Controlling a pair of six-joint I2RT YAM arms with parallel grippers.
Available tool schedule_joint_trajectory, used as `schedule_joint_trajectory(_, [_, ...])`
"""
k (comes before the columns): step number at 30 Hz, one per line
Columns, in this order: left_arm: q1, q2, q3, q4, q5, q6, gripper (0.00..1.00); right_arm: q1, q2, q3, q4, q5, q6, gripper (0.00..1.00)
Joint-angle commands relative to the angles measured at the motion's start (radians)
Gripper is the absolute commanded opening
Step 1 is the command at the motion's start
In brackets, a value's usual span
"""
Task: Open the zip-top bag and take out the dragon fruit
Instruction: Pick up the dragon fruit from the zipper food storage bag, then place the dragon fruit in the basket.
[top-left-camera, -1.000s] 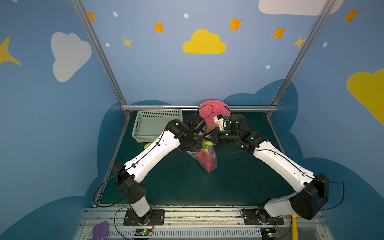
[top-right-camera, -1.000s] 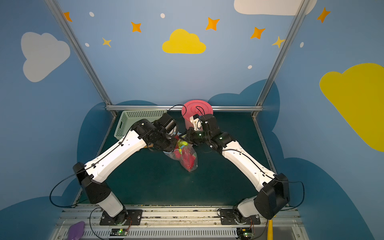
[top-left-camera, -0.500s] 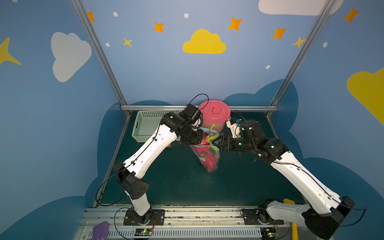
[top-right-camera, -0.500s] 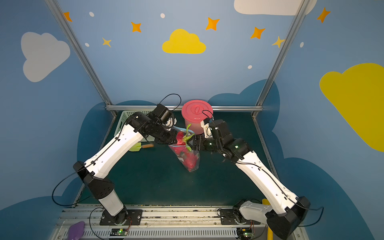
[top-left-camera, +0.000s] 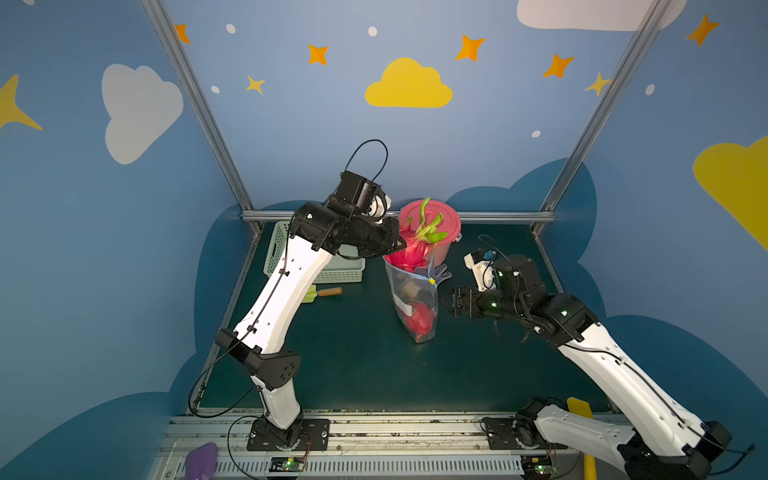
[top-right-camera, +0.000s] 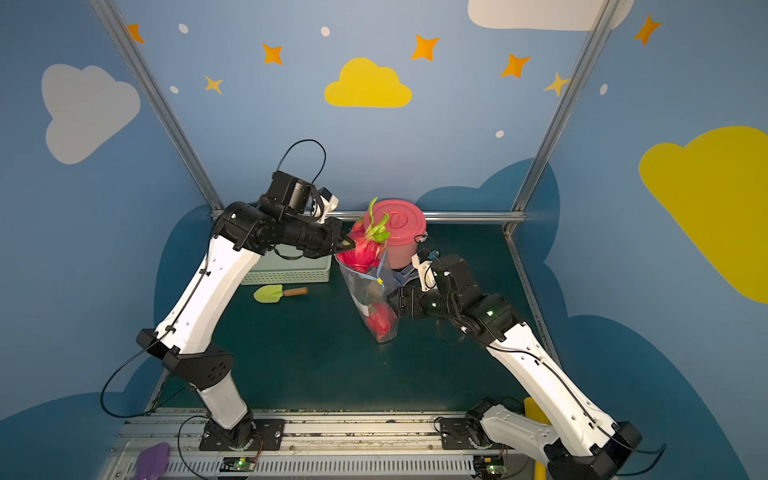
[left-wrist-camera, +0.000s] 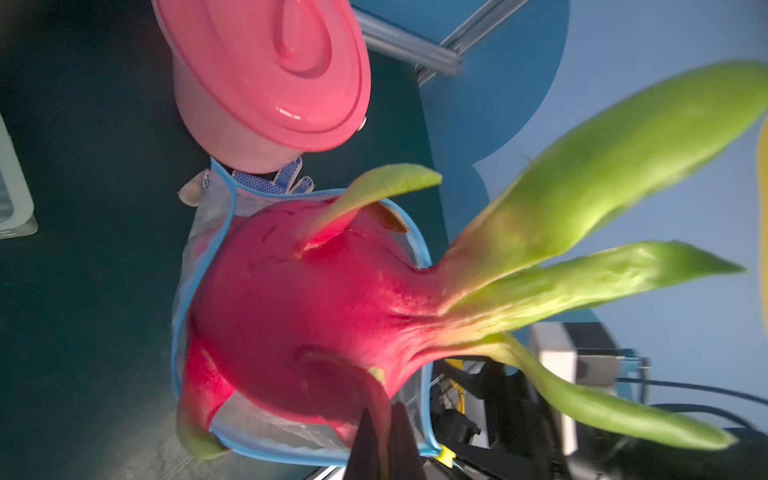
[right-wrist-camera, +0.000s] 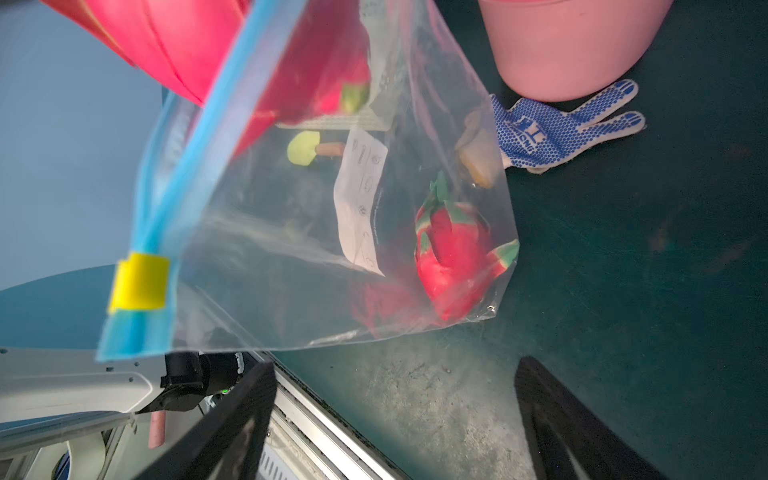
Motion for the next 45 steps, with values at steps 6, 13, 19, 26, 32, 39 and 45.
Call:
schedule_joint_trajectory(6, [0.208,-0.026,0.168,-0.033,-0.031,-0.013,0.04,0.007,0.057,-0.017,0.107,-0.044,0.000,0.88])
schedule_joint_trajectory(13, [0.343,-0.022,0.000,-0.001,-0.191,0.046,0.04,0.005,0.117,0.041,0.093,-0.052,-0.022,0.88])
schedule_joint_trajectory(19, [0.426,0.119,-0.112,0.123,-0.295,0.080,0.04,0.003,0.158,0.090,0.065,-0.074,-0.044,0.88])
schedule_joint_trajectory(26, [0.529,0.396,0.065,0.159,-0.263,0.067,0.04,-0.015,0.127,0.190,-0.043,-0.038,-0.051,0.86])
schedule_joint_trajectory(32, [0.562,0.577,0.129,0.169,-0.217,0.065,0.07,-0.061,0.162,0.454,-0.206,-0.036,-0.060,0.82])
schedule_joint_trajectory(39, [0.574,0.646,0.155,0.174,-0.193,0.048,0.44,-0.116,0.387,0.668,-0.285,-0.268,0.009,0.48])
schedule_joint_trajectory(45, [0.574,0.586,0.131,0.191,-0.147,0.029,0.70,-0.142,0.633,0.932,-0.407,-0.279,0.022,0.30])
